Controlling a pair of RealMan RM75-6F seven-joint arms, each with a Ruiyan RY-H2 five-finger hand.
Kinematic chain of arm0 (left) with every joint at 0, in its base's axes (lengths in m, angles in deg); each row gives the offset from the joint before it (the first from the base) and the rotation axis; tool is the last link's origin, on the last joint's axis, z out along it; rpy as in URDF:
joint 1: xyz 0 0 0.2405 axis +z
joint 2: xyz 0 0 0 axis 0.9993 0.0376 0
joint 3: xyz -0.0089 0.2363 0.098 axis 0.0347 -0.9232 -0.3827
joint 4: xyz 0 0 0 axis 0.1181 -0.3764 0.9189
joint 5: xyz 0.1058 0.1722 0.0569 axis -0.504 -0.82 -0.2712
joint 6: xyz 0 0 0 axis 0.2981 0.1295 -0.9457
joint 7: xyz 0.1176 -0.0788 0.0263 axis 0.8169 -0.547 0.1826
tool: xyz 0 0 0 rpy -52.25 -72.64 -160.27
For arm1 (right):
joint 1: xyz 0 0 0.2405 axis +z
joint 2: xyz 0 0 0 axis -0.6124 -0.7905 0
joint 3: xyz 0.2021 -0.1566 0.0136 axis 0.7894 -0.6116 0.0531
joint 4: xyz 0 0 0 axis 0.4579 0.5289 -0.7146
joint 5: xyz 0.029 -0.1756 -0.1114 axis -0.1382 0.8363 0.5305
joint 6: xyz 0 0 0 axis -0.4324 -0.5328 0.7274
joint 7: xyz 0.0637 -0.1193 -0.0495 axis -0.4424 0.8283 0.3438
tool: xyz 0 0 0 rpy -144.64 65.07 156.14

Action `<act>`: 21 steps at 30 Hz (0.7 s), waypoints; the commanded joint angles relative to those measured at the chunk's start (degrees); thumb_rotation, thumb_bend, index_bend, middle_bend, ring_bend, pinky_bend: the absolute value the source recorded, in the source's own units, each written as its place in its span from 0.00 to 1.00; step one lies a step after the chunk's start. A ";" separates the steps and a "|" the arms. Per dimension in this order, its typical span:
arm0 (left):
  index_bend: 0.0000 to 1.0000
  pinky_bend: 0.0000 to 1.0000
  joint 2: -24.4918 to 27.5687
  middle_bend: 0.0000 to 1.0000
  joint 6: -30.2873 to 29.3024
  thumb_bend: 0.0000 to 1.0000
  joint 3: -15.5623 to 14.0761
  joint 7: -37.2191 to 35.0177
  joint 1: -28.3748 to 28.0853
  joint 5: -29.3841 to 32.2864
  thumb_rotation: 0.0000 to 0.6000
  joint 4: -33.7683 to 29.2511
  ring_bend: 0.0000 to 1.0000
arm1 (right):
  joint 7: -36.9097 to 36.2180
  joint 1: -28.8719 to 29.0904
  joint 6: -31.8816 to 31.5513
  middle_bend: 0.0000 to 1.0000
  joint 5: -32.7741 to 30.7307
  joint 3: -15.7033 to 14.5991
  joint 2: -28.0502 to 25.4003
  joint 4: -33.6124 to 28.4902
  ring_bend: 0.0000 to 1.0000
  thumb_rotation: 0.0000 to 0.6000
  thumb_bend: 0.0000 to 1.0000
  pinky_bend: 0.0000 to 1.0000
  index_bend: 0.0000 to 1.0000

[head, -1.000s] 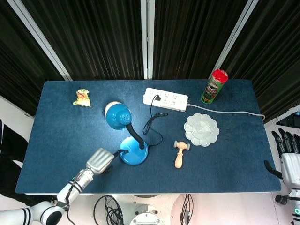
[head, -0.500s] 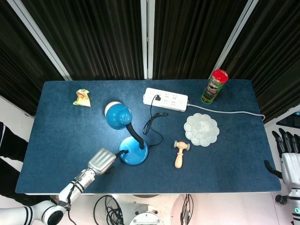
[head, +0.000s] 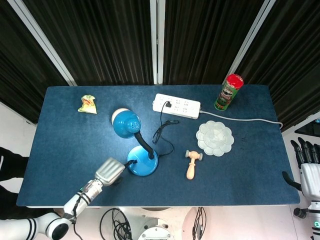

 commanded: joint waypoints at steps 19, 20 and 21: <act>0.14 0.83 -0.70 0.79 0.37 0.38 -0.85 -0.79 -1.33 1.30 1.00 1.02 0.79 | -0.18 0.03 0.36 0.00 -0.37 0.03 0.13 0.19 0.00 1.00 0.18 0.00 0.00; 0.14 0.83 -0.71 0.79 0.28 0.38 -0.91 -0.80 -1.34 1.27 1.00 1.00 0.79 | -0.21 0.01 0.31 0.00 -0.39 0.05 0.12 0.21 0.00 1.00 0.18 0.00 0.00; 0.14 0.83 -0.72 0.79 0.15 0.38 -0.97 -0.82 -1.35 1.21 1.00 0.98 0.79 | -0.24 -0.01 0.29 0.00 -0.40 0.06 0.11 0.22 0.00 1.00 0.18 0.00 0.00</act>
